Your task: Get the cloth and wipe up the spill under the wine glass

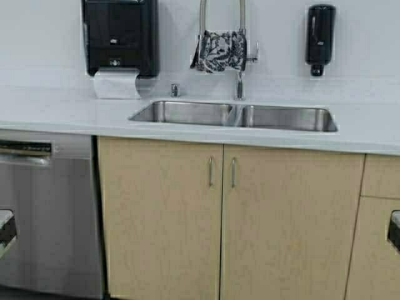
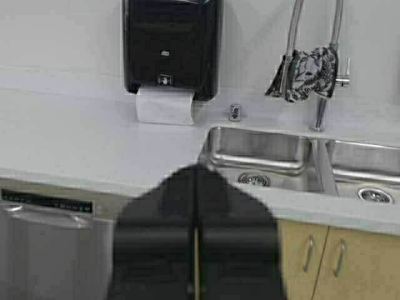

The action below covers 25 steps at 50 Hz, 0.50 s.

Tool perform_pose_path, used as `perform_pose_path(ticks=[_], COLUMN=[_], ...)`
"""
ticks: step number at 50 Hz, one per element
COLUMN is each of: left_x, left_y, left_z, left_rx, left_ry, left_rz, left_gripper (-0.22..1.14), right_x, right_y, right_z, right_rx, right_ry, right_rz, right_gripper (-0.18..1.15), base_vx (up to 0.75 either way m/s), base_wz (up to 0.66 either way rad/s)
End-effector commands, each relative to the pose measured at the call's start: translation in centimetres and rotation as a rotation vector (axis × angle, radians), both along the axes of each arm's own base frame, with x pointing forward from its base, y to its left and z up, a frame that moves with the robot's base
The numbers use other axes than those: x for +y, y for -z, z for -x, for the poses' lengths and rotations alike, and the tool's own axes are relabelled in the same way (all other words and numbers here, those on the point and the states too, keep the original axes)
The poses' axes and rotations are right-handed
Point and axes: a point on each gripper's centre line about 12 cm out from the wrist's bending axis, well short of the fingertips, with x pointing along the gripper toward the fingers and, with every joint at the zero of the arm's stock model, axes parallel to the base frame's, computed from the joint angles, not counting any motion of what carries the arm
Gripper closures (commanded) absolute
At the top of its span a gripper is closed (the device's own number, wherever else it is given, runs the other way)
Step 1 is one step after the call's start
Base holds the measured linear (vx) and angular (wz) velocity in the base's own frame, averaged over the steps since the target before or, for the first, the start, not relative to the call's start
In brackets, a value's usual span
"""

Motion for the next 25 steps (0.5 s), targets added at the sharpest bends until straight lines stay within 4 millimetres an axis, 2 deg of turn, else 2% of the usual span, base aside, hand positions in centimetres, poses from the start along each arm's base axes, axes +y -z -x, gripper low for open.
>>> perform_pose_path(ticks=[1, 15, 25], left_x=[0.0, 0.0, 0.0], left_y=[-0.1, -0.7, -0.8], left_z=[-0.1, 1.1, 2.2], left_rx=[-0.005, -0.055, -0.089], left_ry=[0.001, 0.002, 0.004], left_rz=[-0.001, 0.013, 0.033], left_gripper=[0.89, 0.89, 0.89], right_x=[0.1, 0.1, 1.0], right_y=[-0.6, -0.6, -0.7], right_z=[-0.2, -0.2, -0.2], right_rx=[-0.018, -0.02, -0.021], right_ry=[-0.004, -0.009, -0.052], right_rz=[0.004, 0.004, 0.01], right_gripper=[0.92, 0.92, 0.92], base_vx=[0.43, 0.41, 0.4], base_wz=[-0.02, -0.02, 0.0])
